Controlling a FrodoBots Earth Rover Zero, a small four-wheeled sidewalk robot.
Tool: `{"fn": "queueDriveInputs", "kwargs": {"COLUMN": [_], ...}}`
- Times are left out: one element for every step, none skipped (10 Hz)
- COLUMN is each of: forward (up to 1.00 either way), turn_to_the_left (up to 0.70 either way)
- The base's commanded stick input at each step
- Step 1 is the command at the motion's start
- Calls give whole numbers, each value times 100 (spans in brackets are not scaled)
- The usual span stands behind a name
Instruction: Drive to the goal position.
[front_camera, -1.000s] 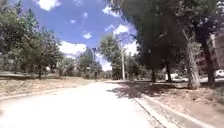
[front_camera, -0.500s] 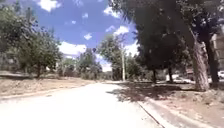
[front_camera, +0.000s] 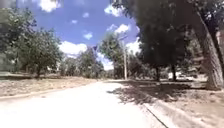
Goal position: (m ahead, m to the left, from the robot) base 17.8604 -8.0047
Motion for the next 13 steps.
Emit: {"fn": "queueDriveInputs", "kwargs": {"forward": [70,70,70,70,70,70,70,70,70,70,70,70,70], "turn_to_the_left": [28,11,0,0,0,0,0,0,0,0,0,0,0]}}
